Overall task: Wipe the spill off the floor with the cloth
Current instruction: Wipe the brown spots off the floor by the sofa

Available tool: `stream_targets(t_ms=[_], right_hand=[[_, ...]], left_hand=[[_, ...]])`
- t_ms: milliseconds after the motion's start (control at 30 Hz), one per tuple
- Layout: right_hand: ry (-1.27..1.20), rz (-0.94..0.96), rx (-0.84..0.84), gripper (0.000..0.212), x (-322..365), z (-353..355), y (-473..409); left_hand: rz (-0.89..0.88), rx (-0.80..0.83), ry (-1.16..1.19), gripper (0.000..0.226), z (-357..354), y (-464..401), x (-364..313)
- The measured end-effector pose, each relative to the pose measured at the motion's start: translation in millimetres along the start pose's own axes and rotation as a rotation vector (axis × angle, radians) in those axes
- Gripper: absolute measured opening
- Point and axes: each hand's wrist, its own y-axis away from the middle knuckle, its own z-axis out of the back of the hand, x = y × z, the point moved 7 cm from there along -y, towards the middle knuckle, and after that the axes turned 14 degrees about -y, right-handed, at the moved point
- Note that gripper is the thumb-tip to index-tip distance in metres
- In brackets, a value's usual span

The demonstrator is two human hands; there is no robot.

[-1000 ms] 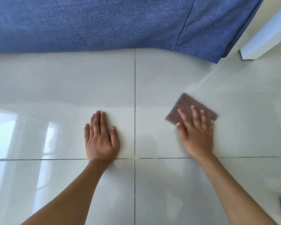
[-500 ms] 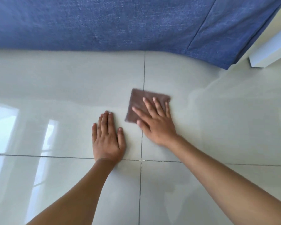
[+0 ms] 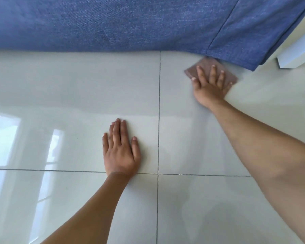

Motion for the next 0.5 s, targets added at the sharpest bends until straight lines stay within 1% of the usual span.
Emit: stream_targets(t_ms=[67,100,167,233,300,367,433,500], right_hand=[[-0.001,0.023,0.056,0.054,39,-17,-6],[0.011,0.077,0.084,0.054,60,-26,-2],[0.045,0.248,0.126,0.052,94,-45,18],[0.089,0.441,0.154,0.05,109,-64,54],[0.121,0.581,0.183,0.049,99,-76,103],[0.106,0.669,0.2,0.048,73,-84,157],[0.085,0.699,0.21,0.048,35,-87,210],[0.114,0.702,0.22,0.049,-6,-89,251]], left_hand=[[0.0,0.002,-0.006,0.066,0,0,0],[0.0,0.005,-0.007,0.066,0,0,1],[-0.002,0.003,-0.005,0.067,-1,-1,0],[-0.001,-0.003,0.0,0.067,0,-2,0],[-0.004,0.003,0.006,0.068,1,-1,1],[-0.01,0.009,0.003,0.067,1,-1,1],[-0.011,0.017,0.008,0.066,2,-1,1],[-0.009,0.032,0.01,0.064,2,0,0]])
